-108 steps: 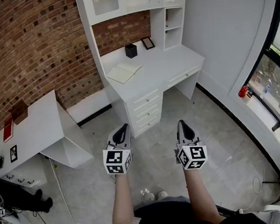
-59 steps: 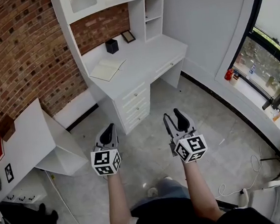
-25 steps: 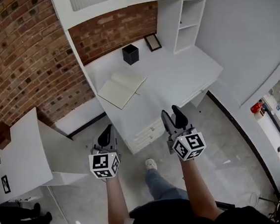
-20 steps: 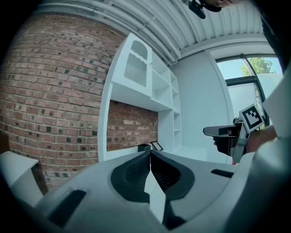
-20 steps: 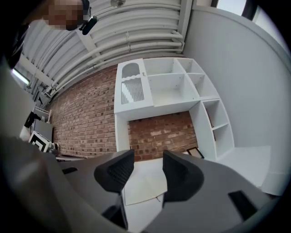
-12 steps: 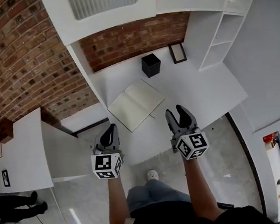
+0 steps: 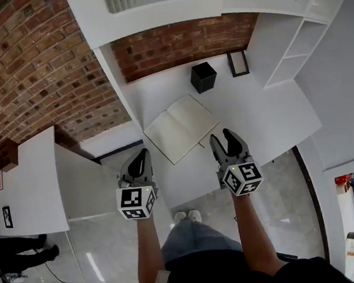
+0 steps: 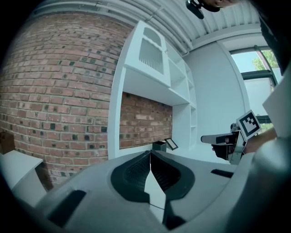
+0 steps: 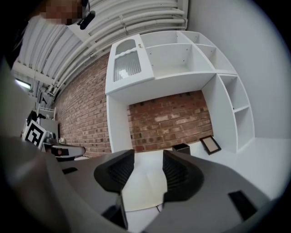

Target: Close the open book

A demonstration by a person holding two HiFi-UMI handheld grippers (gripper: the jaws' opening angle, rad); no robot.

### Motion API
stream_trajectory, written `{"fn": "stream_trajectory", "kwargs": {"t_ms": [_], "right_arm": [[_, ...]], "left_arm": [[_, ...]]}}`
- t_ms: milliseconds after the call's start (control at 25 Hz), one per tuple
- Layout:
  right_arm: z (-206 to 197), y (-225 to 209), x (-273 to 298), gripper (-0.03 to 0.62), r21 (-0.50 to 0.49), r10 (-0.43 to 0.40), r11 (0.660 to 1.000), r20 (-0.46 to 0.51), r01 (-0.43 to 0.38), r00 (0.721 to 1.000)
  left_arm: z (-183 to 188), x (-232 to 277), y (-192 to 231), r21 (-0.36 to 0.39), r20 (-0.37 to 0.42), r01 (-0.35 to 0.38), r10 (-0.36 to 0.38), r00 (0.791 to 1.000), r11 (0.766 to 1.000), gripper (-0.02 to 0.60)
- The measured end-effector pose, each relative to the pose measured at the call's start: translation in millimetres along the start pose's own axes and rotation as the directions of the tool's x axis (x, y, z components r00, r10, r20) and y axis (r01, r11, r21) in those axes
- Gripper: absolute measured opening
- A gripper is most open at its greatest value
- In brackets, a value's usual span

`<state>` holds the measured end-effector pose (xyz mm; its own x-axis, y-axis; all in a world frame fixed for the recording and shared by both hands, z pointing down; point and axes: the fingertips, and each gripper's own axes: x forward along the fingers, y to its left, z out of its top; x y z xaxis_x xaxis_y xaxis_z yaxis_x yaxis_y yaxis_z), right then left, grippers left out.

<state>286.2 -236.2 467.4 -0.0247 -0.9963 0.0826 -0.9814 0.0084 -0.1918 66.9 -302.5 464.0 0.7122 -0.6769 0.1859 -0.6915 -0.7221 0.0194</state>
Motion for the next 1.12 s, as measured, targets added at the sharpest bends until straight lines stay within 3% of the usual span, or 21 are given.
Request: {"fn": "stream_trajectory", "kwargs": {"t_ms": [240,400,480,560,640,720,840,960,1040,1120], "right_arm": [[-17,1,19,0.176,-0.057,0.022,0.998,-0.075,-0.026,0.997],[-27,4,42,0.176,-0.139,0.069,0.986,-0.146,-0.09,0.987],[-35,10,56,0.176,-0.215,0.114,0.963,-0.209,-0.159,0.971],[-46,19,68,0.176,-0.309,0.167,0.916,-0.289,-0.257,0.943],[-60,31,77,0.176,-0.394,0.21,0.846,-0.372,-0.359,0.904],[-76,45,82,0.176,-0.47,0.244,0.75,-0.457,-0.465,0.856],[-108,70,79,0.176,-0.571,0.279,0.522,-0.589,-0.634,0.759],[-146,85,67,0.176,-0.594,0.269,0.298,-0.699,-0.748,0.662],[-167,88,61,0.176,-0.594,0.242,0.188,-0.744,-0.783,0.623],[-183,88,59,0.176,-0.596,0.214,0.107,-0.768,-0.796,0.603]], "left_arm": [[1,10,1,-0.01,0.002,0.023,-0.023,1.0,1.0,0.011],[-4,14,3,-0.02,-0.009,0.034,-0.034,0.999,0.999,0.011],[-5,15,5,-0.025,-0.008,0.035,-0.035,0.999,0.999,0.011],[-8,14,7,-0.03,-0.013,0.032,-0.032,0.999,0.999,0.011],[-12,12,10,-0.032,-0.022,0.028,-0.029,0.999,0.999,0.011],[-16,9,13,-0.034,-0.03,0.02,-0.022,0.999,0.999,0.011],[-23,3,18,-0.04,-0.045,0.005,-0.007,0.999,0.999,0.011],[-31,-2,23,-0.048,-0.058,-0.009,0.006,0.998,0.999,0.011],[-36,-5,25,-0.053,-0.068,-0.018,0.014,0.998,0.998,0.011],[-40,-8,26,-0.057,-0.077,-0.025,0.02,0.997,0.998,0.011]]}}
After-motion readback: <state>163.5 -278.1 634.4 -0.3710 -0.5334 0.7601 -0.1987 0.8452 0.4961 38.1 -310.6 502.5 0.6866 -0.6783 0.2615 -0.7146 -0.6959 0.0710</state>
